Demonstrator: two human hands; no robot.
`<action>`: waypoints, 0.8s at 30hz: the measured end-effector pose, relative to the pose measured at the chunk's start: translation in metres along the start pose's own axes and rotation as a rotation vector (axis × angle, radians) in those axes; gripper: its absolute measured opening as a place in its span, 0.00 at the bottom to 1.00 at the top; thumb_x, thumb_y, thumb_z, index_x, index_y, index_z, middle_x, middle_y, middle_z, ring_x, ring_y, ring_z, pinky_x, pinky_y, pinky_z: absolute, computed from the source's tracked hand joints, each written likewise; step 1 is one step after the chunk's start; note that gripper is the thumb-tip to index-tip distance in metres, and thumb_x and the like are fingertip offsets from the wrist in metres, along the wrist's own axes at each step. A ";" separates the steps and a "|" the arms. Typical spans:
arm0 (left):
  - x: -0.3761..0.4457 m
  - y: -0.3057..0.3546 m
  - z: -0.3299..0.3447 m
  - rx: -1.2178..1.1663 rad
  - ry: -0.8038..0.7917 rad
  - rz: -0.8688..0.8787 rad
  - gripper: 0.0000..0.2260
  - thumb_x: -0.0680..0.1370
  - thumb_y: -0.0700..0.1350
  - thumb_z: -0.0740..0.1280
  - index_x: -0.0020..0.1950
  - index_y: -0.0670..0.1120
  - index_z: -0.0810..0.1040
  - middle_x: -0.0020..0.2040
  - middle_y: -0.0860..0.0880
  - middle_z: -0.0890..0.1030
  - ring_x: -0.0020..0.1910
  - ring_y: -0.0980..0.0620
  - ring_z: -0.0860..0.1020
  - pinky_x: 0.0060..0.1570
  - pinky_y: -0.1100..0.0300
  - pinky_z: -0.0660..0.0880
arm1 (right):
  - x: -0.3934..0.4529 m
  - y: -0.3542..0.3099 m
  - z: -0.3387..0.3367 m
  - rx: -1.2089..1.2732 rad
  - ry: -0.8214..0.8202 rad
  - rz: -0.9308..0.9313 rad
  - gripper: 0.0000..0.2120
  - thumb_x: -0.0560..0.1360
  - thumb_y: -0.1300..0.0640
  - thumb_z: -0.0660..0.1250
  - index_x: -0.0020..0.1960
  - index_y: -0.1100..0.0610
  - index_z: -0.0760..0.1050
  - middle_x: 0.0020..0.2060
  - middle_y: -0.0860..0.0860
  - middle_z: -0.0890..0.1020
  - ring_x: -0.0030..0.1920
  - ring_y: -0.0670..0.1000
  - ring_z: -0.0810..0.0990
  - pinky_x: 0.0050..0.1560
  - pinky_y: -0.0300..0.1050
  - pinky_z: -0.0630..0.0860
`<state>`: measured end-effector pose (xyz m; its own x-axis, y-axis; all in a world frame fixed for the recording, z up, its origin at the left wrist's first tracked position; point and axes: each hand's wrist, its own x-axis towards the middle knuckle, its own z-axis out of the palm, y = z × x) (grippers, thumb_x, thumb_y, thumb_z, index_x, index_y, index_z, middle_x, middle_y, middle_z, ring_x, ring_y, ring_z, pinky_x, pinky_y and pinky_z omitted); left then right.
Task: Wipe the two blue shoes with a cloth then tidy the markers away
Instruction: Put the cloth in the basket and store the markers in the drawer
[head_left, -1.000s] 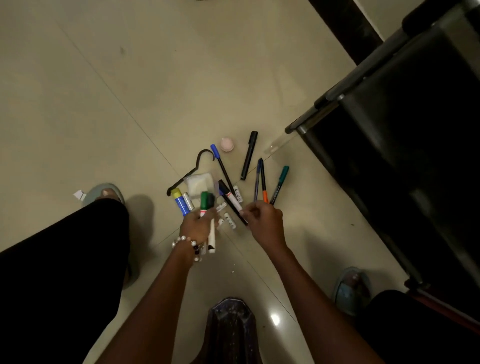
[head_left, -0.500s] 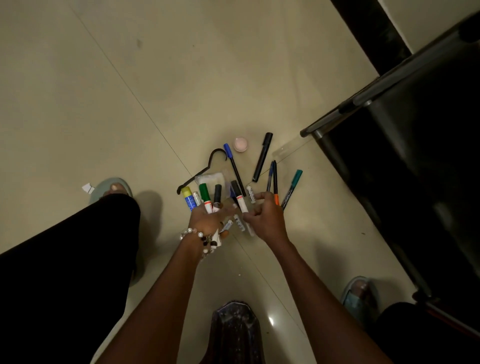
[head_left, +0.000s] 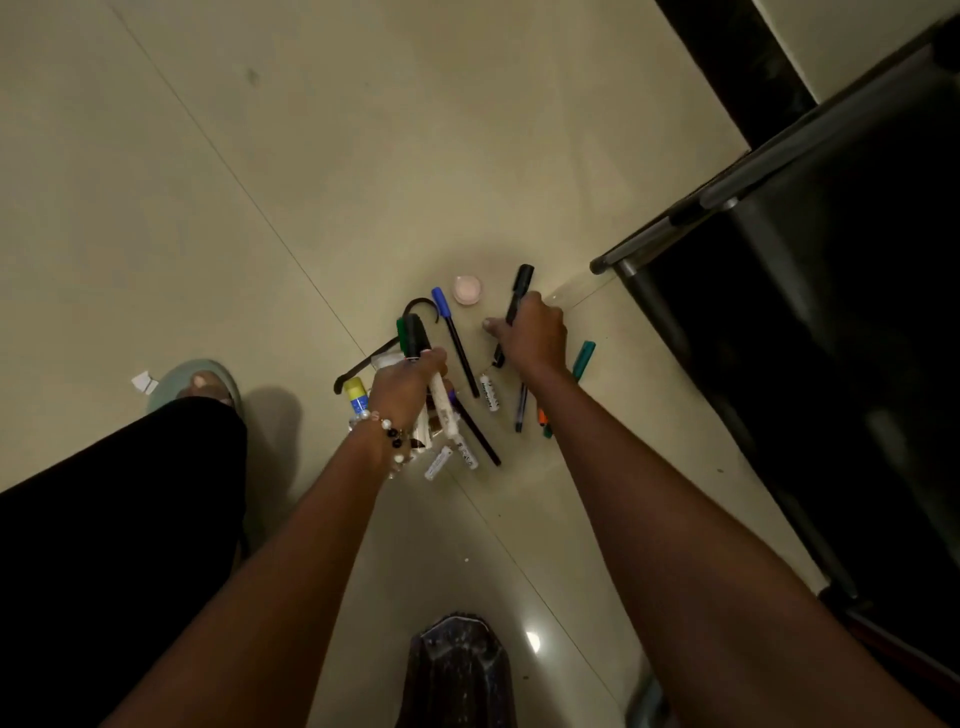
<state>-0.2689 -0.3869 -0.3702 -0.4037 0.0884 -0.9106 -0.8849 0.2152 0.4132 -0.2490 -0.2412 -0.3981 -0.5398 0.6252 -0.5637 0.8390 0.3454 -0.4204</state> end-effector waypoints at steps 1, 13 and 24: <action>0.002 0.002 -0.001 -0.055 -0.030 -0.027 0.09 0.78 0.45 0.66 0.40 0.42 0.76 0.32 0.45 0.77 0.29 0.48 0.76 0.34 0.58 0.74 | 0.006 -0.004 0.007 -0.075 0.006 -0.010 0.23 0.73 0.54 0.71 0.62 0.63 0.67 0.56 0.62 0.77 0.55 0.60 0.78 0.49 0.47 0.74; -0.065 0.006 0.027 -0.016 -0.064 -0.024 0.09 0.80 0.44 0.64 0.41 0.42 0.74 0.31 0.45 0.75 0.25 0.50 0.73 0.26 0.60 0.73 | -0.073 0.022 -0.057 0.724 -0.218 0.284 0.20 0.68 0.66 0.74 0.57 0.63 0.72 0.47 0.60 0.81 0.36 0.54 0.82 0.30 0.42 0.78; -0.342 -0.004 0.137 0.105 -0.467 0.069 0.07 0.77 0.31 0.62 0.43 0.41 0.73 0.29 0.44 0.75 0.25 0.50 0.75 0.29 0.60 0.74 | -0.312 0.067 -0.304 0.964 -0.010 0.243 0.06 0.70 0.67 0.70 0.38 0.61 0.75 0.32 0.56 0.77 0.30 0.51 0.77 0.28 0.39 0.75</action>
<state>-0.0955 -0.2845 -0.0614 -0.2919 0.5282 -0.7973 -0.8216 0.2883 0.4918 -0.0037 -0.2003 -0.0342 -0.3647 0.5958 -0.7155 0.5150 -0.5111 -0.6881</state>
